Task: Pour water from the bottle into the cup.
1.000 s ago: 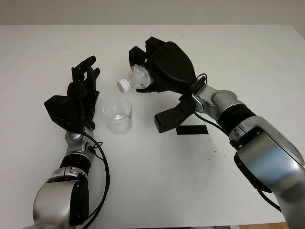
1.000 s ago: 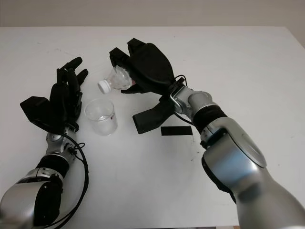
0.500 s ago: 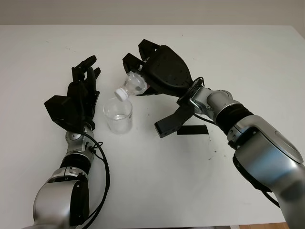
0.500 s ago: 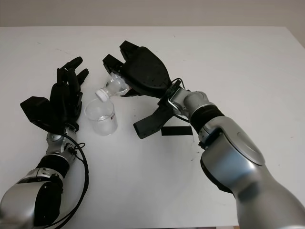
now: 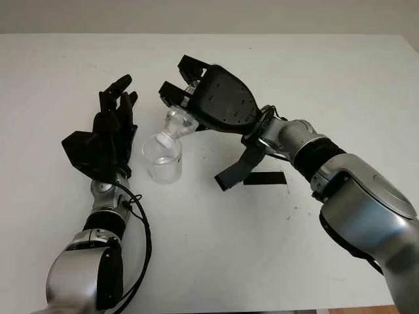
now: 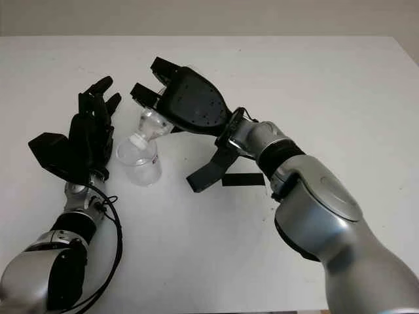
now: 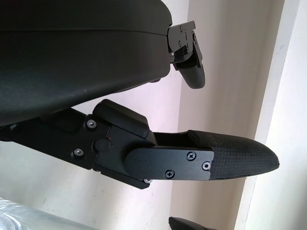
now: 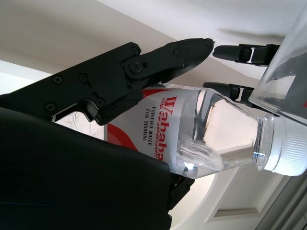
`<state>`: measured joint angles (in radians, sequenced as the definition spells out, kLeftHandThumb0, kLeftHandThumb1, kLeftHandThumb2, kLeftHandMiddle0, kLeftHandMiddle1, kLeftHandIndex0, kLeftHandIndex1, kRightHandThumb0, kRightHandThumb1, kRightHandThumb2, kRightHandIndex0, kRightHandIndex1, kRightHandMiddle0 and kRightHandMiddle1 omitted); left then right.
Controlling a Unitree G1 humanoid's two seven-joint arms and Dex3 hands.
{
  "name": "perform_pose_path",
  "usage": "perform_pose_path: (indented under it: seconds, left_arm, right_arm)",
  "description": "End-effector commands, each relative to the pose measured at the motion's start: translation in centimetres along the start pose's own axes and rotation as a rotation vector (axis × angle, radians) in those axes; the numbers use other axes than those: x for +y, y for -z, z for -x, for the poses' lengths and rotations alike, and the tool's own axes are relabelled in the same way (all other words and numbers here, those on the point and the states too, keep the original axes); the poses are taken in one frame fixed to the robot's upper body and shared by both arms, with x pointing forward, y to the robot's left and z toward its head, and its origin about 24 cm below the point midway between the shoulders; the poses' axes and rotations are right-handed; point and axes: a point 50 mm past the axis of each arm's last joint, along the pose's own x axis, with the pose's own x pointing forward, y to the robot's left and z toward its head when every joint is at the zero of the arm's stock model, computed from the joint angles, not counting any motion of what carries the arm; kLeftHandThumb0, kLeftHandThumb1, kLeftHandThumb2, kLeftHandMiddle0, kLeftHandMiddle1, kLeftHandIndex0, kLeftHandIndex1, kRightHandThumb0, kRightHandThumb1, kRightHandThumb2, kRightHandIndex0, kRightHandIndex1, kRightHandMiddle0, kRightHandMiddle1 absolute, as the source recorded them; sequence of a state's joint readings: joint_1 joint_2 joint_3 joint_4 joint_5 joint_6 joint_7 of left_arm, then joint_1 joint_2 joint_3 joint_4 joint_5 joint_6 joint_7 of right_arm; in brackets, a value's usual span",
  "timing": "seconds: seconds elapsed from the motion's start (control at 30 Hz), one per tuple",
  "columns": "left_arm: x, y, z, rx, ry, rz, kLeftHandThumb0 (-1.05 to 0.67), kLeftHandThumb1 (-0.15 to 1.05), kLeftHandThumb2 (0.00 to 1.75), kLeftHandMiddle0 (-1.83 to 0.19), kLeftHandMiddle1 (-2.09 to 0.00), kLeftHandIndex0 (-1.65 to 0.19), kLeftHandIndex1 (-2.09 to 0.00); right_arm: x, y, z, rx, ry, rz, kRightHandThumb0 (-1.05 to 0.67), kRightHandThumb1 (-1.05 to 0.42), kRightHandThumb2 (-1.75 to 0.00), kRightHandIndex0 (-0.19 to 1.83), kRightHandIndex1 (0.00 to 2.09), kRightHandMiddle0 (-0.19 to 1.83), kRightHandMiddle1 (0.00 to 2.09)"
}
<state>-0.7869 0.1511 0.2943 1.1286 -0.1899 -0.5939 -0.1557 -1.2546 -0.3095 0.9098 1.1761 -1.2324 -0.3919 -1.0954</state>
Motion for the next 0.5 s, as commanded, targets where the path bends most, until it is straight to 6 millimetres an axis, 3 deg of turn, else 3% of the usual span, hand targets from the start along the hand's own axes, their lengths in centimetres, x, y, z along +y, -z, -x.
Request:
perform_pose_path:
  seconds: [0.0, 0.23, 0.4, 0.47]
  left_arm:
    - [0.13, 1.88, 1.37, 0.070, -0.010, 0.013, -1.05, 1.05, 0.45, 0.19, -0.84, 0.19, -1.06]
    - [0.11, 1.90, 1.31, 0.076, -0.010, 0.020, -1.05, 1.05, 0.44, 0.19, -0.86, 0.19, -1.08]
    - [0.09, 1.86, 1.33, 0.072, -0.001, 0.009, -1.05, 1.05, 0.44, 0.19, -0.87, 0.19, -1.09]
    - [0.10, 1.87, 1.35, 0.072, 0.000, 0.009, -1.05, 1.05, 0.45, 0.19, -0.87, 0.19, -1.09]
  right_arm:
    - [-0.81, 0.66, -0.99, -0.018, 0.037, 0.041, -0.53, -1.05, -0.21, 1.20, 2.09, 0.48, 2.08]
    - [-0.89, 0.70, -0.93, 0.009, 0.056, 0.001, -0.51, -1.05, -0.24, 1.22, 2.09, 0.58, 2.09]
    - [-1.00, 0.97, -0.44, 0.183, 0.119, -0.191, -0.47, -1.05, -0.19, 1.35, 2.09, 0.98, 2.09]
    - [-0.97, 1.28, -0.15, 0.234, 0.112, -0.243, -0.46, -1.05, -0.22, 1.34, 2.09, 0.91, 2.09]
